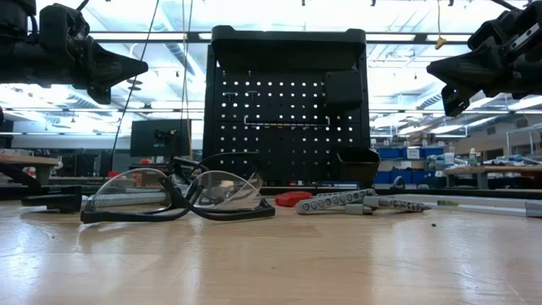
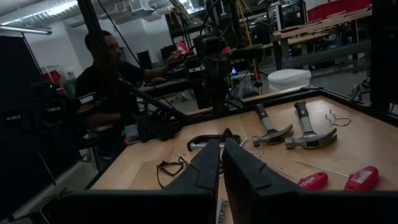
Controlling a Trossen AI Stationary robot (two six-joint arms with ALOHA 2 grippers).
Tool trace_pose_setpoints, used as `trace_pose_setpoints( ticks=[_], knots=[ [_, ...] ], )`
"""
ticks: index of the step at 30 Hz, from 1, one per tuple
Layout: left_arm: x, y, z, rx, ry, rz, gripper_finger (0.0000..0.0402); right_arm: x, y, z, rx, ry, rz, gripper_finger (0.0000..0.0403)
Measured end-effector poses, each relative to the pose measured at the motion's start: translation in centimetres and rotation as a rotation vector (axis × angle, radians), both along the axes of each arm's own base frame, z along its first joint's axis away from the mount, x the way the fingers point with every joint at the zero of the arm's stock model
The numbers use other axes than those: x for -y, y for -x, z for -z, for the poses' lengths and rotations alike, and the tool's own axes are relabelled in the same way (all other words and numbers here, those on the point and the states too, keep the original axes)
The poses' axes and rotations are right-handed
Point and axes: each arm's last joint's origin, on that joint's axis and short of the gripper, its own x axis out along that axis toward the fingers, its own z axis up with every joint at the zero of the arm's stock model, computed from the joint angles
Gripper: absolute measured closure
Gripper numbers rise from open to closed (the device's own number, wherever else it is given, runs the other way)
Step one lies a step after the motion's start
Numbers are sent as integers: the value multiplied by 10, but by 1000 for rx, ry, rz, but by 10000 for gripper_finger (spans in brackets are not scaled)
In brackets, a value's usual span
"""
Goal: Hang tools onto peg board
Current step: Return to Home Position
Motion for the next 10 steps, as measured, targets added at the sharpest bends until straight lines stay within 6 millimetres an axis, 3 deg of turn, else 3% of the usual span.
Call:
trace_pose_setpoints(
  ticks=[10],
  knots=[
    [0,0,0,0,0,0,392,0,0,0,0,0,0,373]
  ],
)
